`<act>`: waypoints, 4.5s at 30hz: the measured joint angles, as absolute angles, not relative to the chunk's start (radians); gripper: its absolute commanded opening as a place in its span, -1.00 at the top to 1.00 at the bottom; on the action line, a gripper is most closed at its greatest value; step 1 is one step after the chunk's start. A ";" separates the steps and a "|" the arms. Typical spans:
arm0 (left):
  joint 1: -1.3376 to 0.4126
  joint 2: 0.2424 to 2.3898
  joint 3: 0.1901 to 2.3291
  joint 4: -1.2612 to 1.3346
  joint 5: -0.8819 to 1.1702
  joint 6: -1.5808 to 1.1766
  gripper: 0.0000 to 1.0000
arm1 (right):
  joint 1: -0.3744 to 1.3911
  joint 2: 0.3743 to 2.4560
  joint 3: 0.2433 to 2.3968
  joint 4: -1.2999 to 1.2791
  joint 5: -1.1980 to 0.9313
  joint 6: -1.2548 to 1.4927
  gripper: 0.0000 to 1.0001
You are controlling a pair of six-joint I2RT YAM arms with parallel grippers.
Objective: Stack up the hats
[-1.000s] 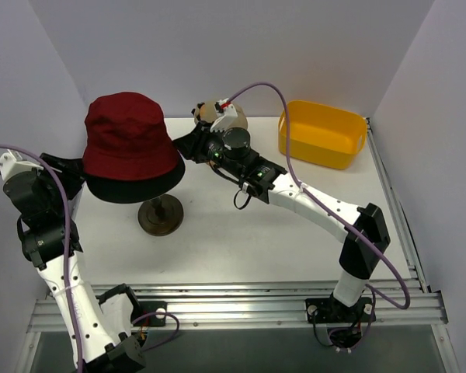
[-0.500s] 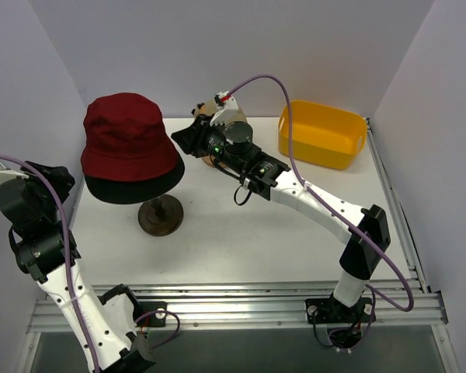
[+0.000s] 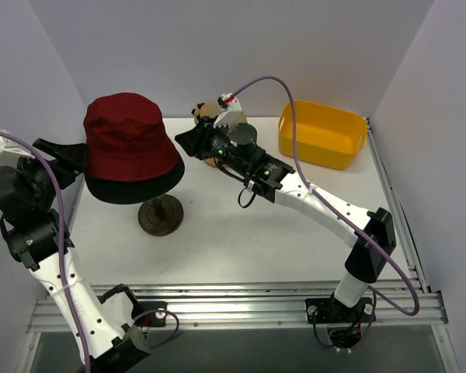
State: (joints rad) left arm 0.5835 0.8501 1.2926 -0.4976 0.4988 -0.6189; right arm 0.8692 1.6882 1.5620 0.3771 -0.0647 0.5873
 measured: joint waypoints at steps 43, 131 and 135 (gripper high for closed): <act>0.558 0.694 1.215 -0.490 0.645 -0.537 -0.44 | 0.838 1.663 1.523 0.400 -0.081 0.583 0.50; 0.545 0.614 0.961 -0.291 0.664 -0.673 -0.37 | 0.860 1.629 1.457 0.457 -0.357 0.359 0.06; 0.545 0.604 0.911 -0.270 0.664 -0.673 -0.38 | 0.860 1.633 1.442 0.471 -0.351 0.366 0.06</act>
